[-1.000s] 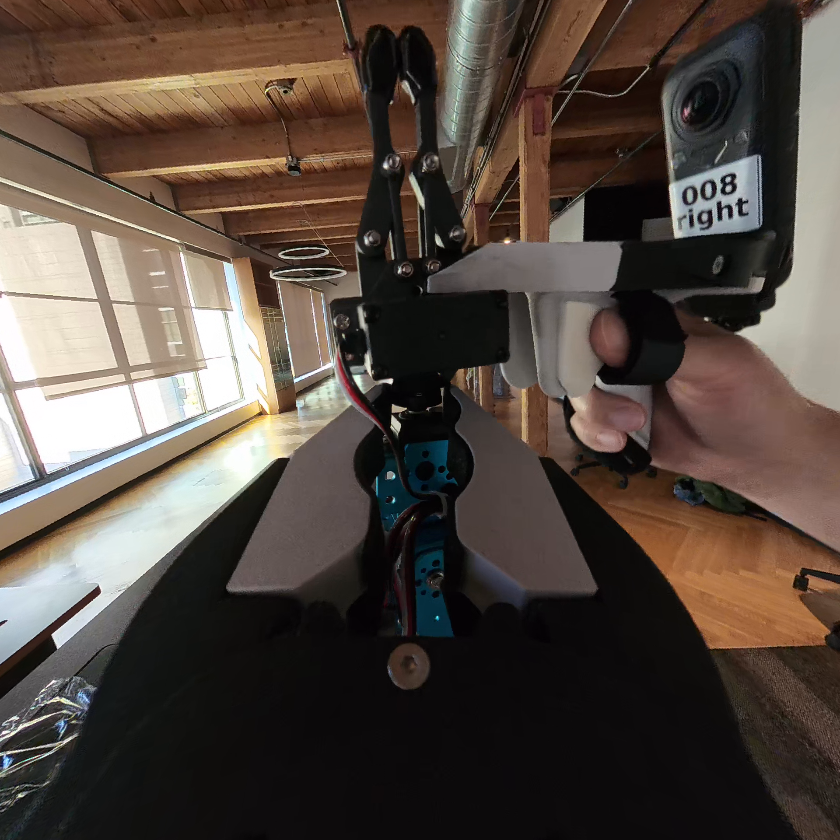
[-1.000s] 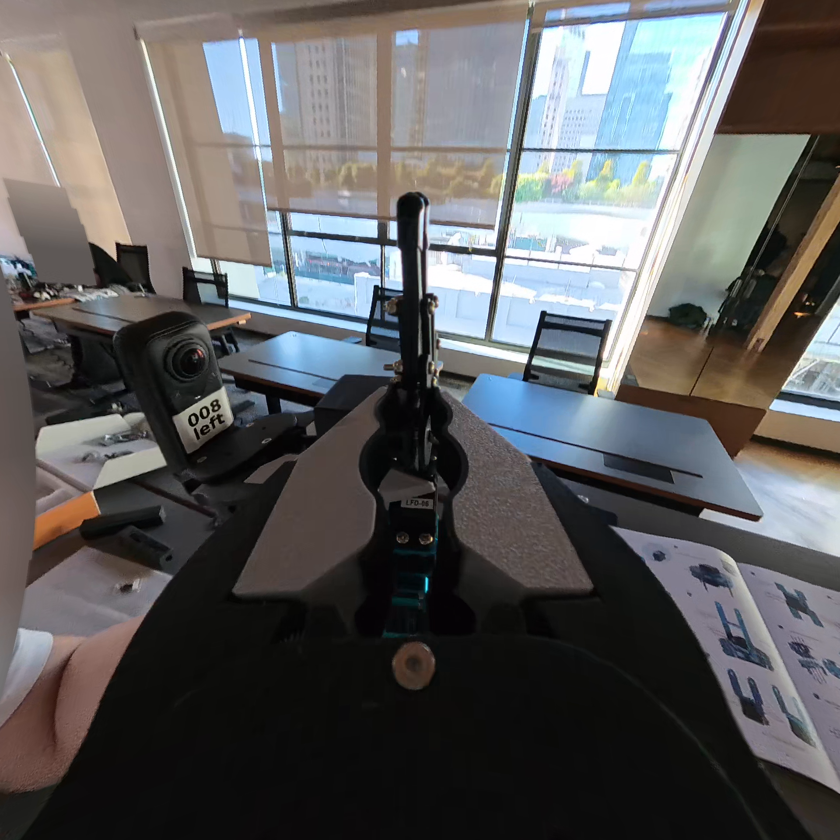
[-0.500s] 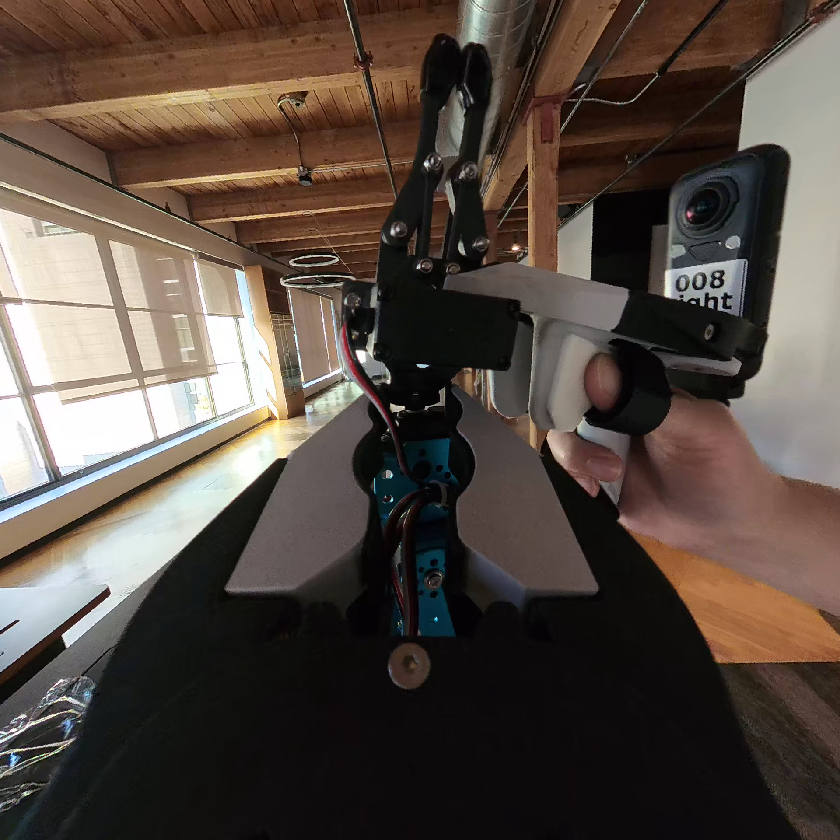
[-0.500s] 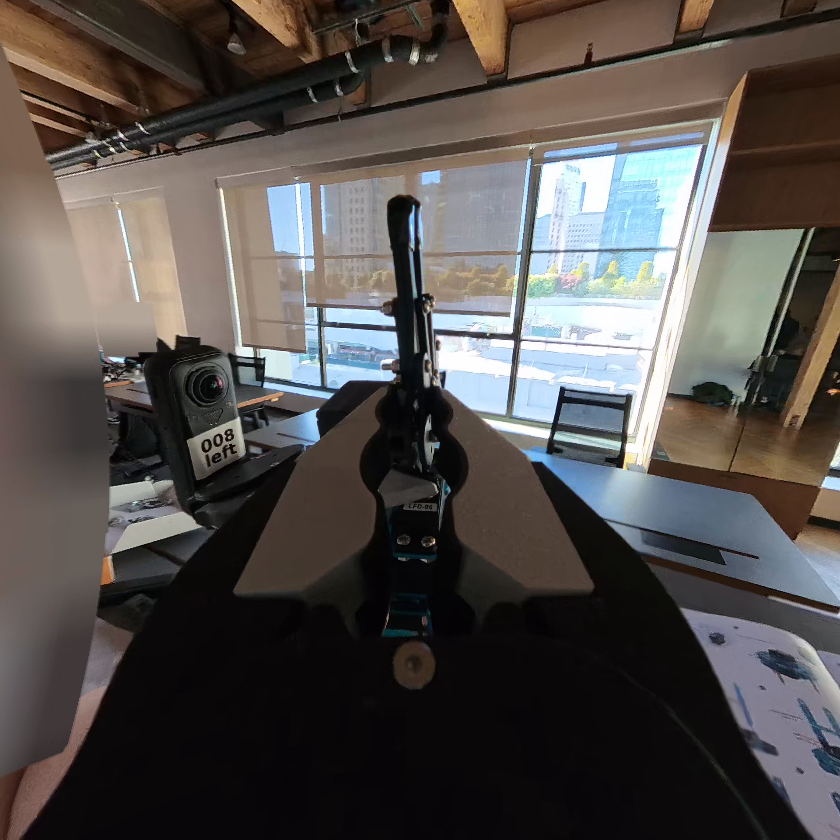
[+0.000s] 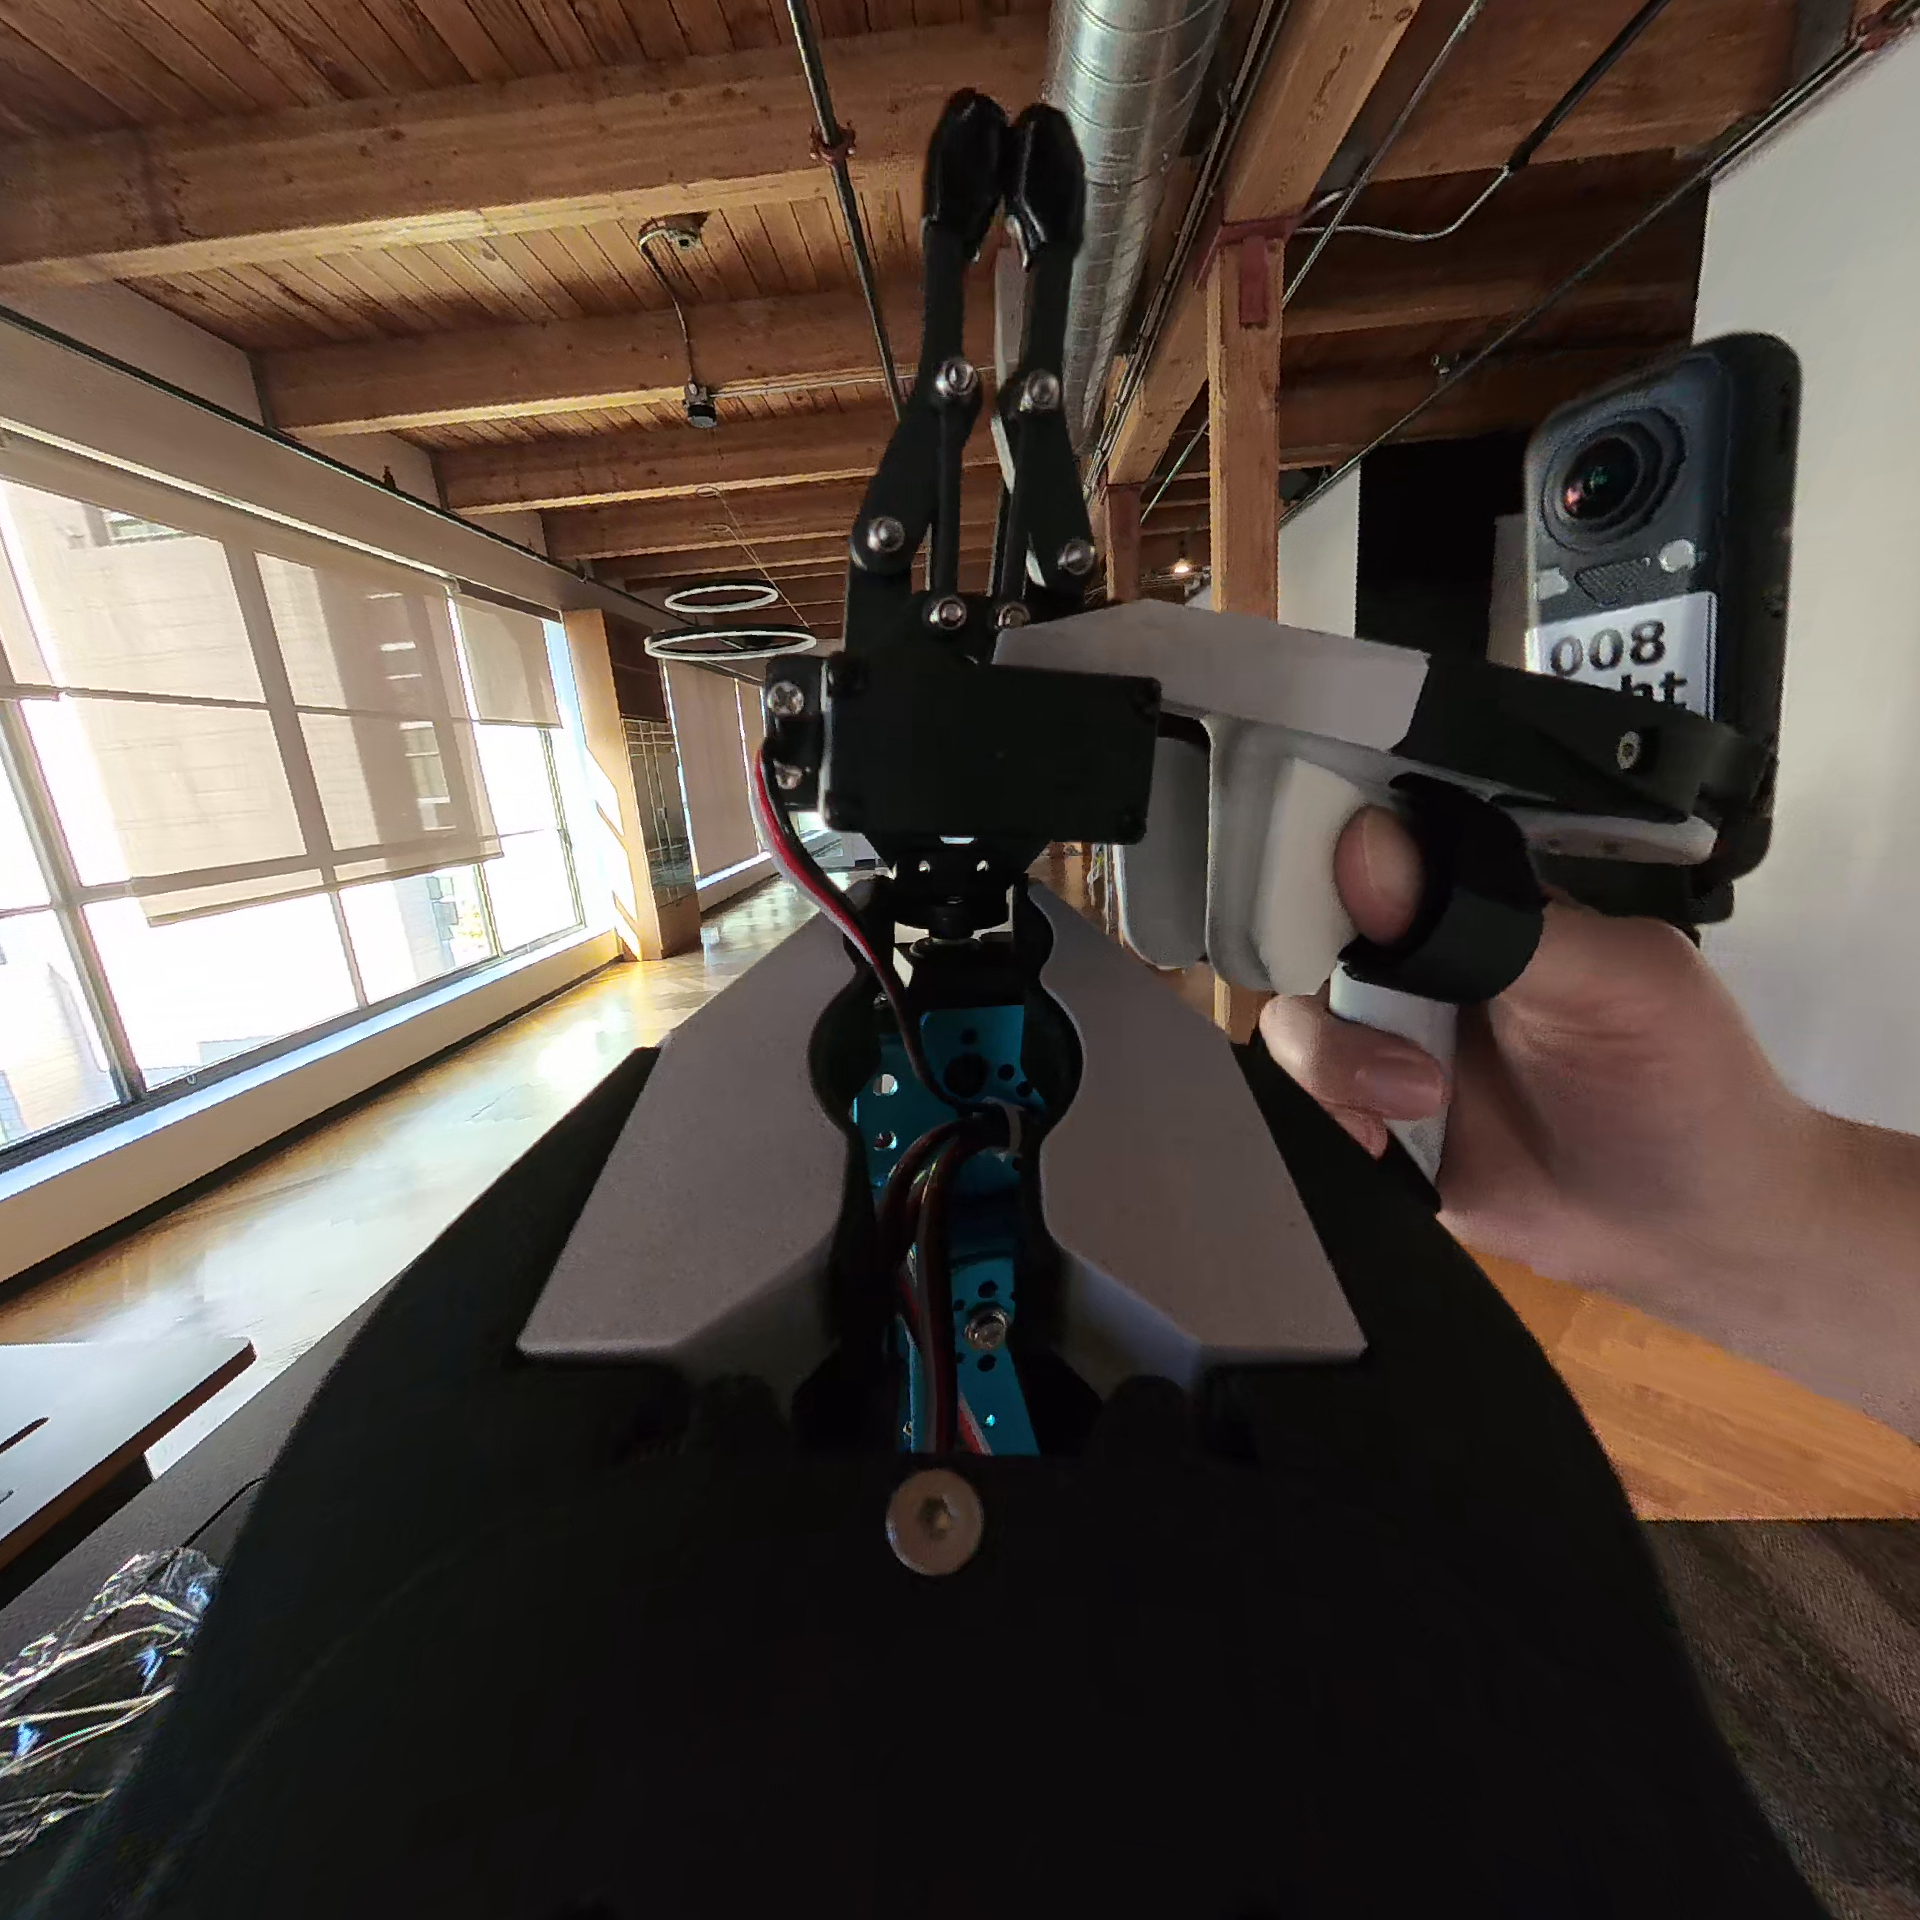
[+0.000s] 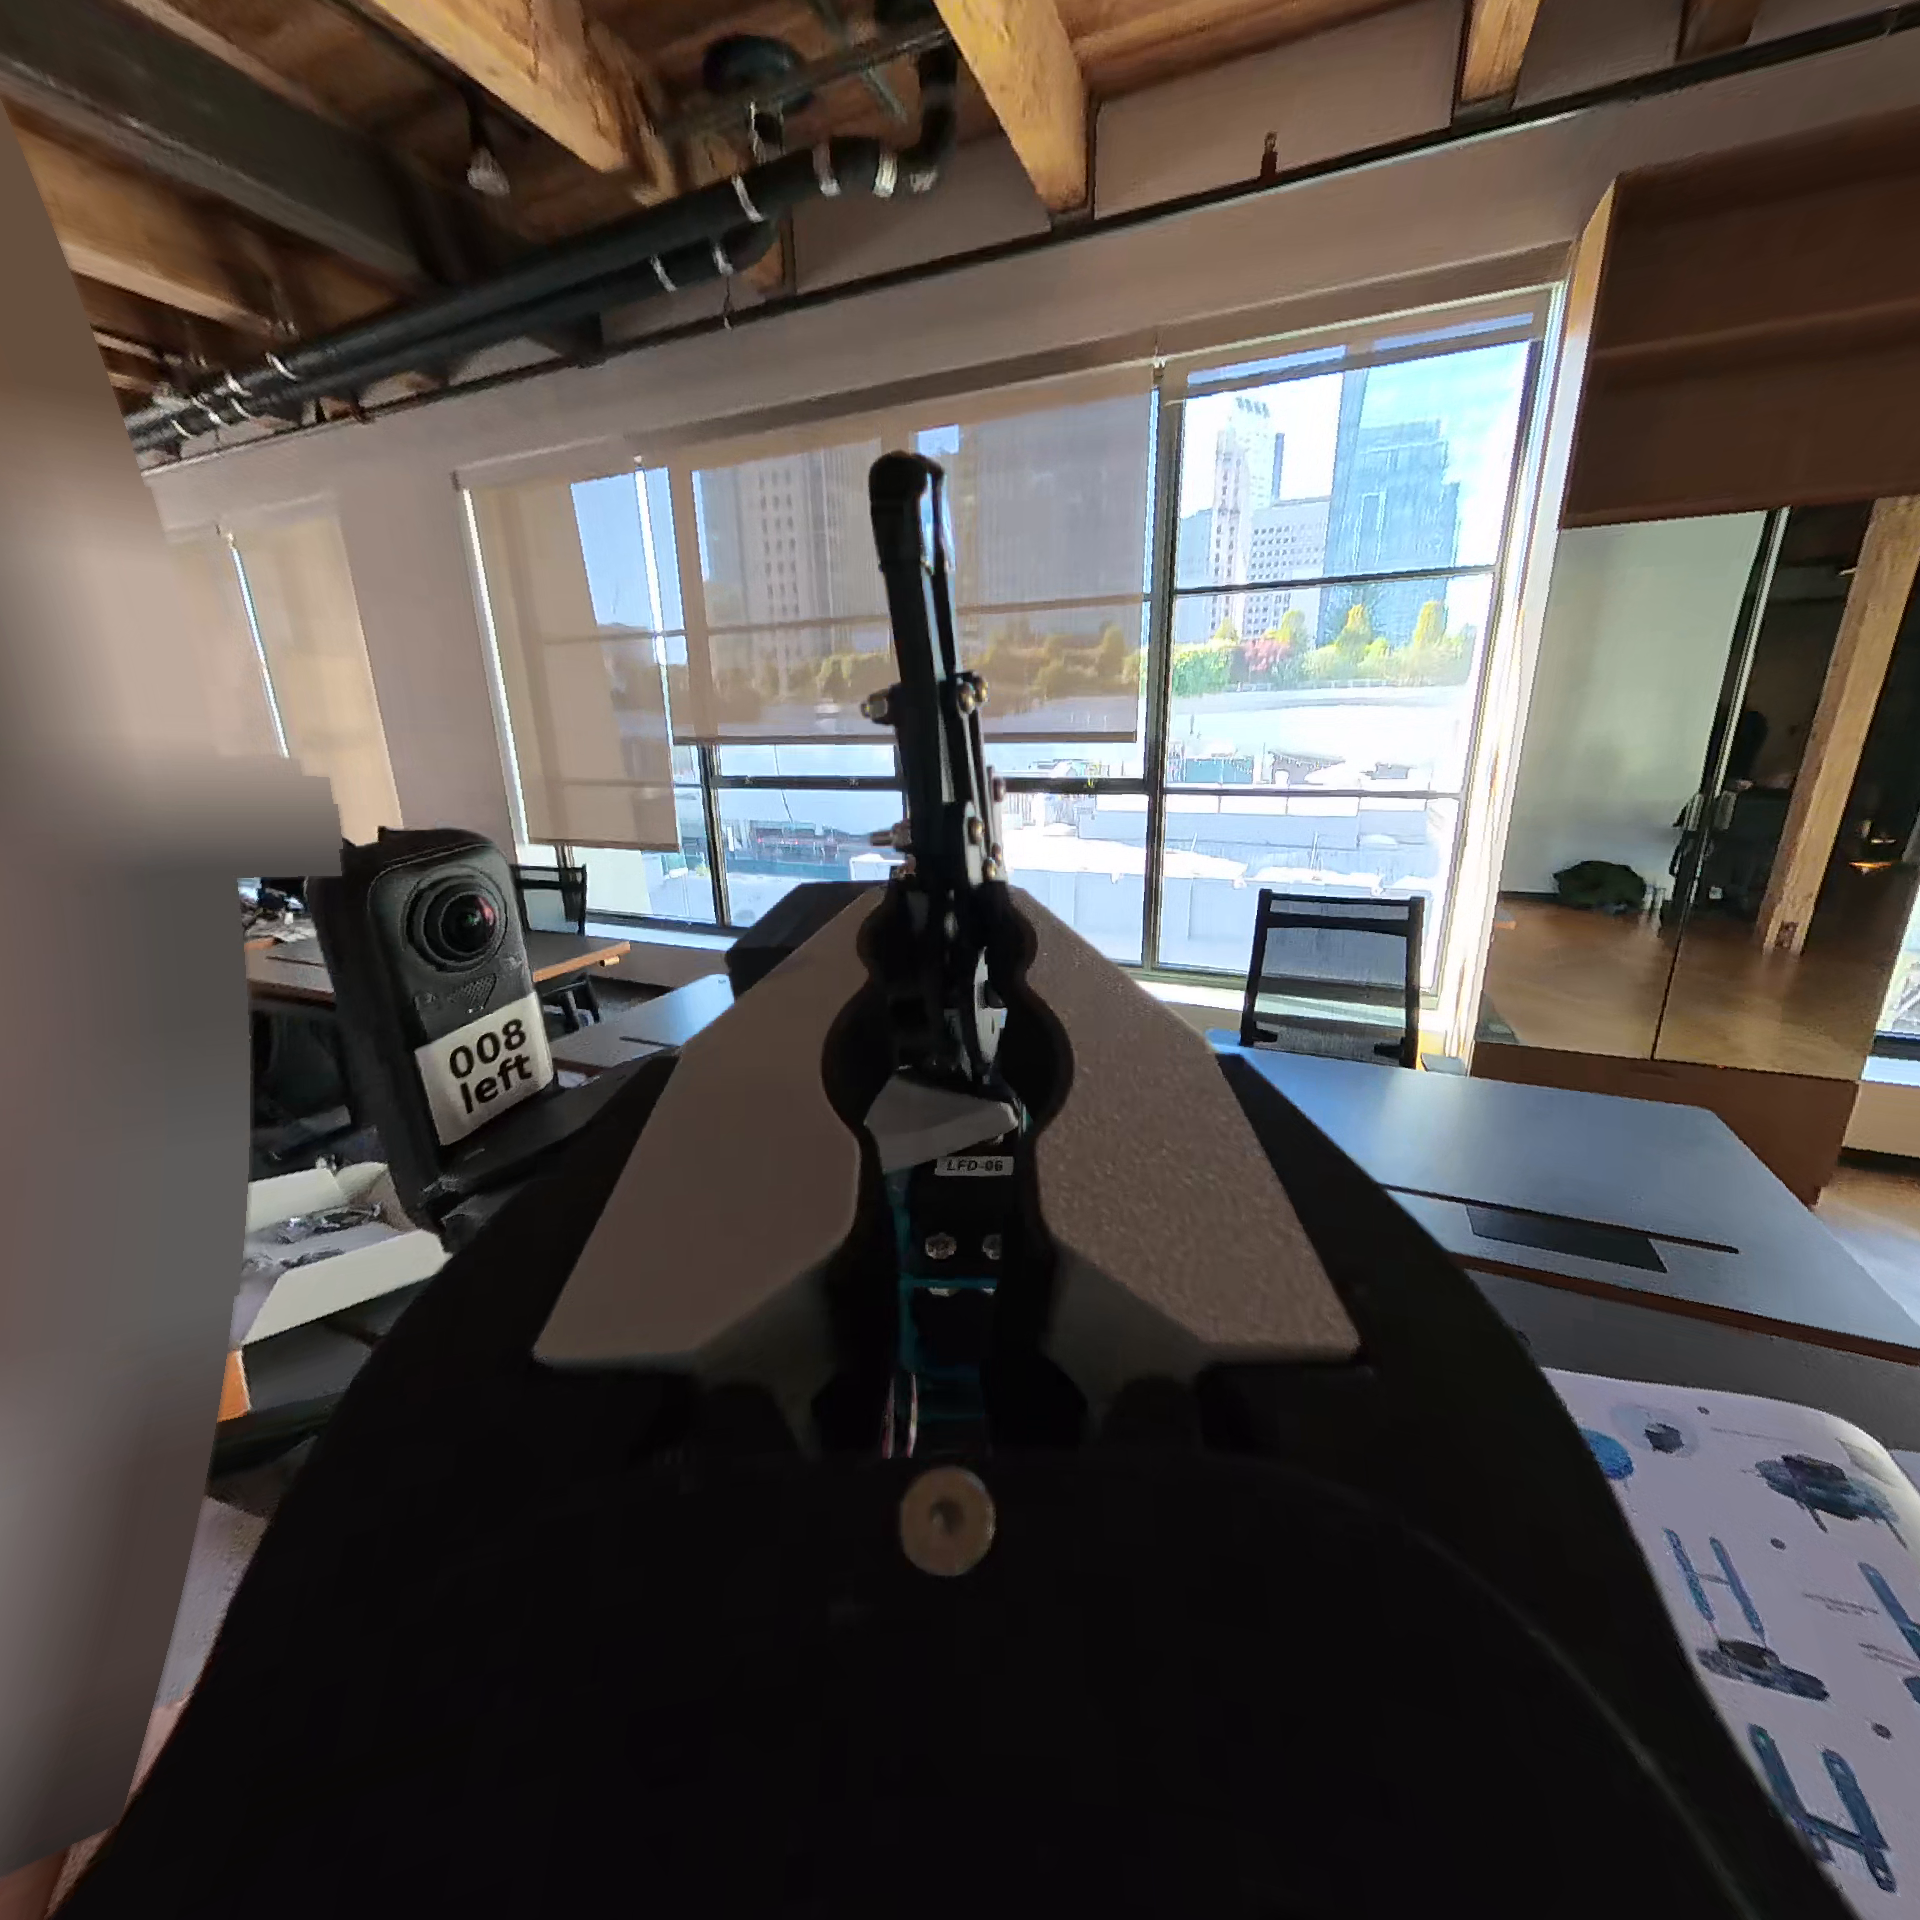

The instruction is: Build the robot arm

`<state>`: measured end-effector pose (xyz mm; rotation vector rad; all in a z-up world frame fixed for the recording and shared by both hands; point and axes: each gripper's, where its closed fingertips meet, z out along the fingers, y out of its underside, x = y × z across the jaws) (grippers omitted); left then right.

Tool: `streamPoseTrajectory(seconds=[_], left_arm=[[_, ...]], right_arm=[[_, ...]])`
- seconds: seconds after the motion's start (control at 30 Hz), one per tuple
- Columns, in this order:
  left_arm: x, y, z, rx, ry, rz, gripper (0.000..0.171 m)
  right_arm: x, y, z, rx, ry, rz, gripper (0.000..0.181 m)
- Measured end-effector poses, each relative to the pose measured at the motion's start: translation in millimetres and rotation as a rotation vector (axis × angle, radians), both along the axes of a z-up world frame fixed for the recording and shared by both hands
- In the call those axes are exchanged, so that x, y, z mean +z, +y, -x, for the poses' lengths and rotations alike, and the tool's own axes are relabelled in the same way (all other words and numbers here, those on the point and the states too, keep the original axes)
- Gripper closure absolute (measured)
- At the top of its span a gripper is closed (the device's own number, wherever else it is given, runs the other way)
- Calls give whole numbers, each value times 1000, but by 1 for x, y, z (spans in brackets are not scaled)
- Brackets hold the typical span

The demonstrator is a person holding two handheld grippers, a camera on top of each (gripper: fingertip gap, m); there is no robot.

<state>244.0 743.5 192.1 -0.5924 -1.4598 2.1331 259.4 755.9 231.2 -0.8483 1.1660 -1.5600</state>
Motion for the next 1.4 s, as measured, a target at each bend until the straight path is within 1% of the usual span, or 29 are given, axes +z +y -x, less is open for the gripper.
streamPoseTrajectory(seconds=[0.07, 0.2, 0.43, 0.83, 1.13, 1.3, 1.4], left_arm=[[0, 0, -1, 5, 1, -1, 151], [0, -1, -3, 2, 8, -2, 151], [0, -1, 0, 5, 3, 2, 151], [0, 0, -1, -1, 14, 2, 152], [1, -1, -2, 2, 23, 1, 151], [0, 0, 1, 0, 13, 7, 152], [0, 0, 0, -1, 17, 6, 152]], right_arm=[[0, -1, -2, 13, 15, -8, 169], [-1, -3, -5, 16, 121, -4, 169], [-1, -3, -3, 28, 111, -33, 169], [-2, -4, -3, 16, 190, -47, 169], [-1, -4, -3, -2, 82, -60, 169], [-1, -2, 2, -15, 9, -31, 169], [-1, -1, 2, -13, 2, -16, 169]])
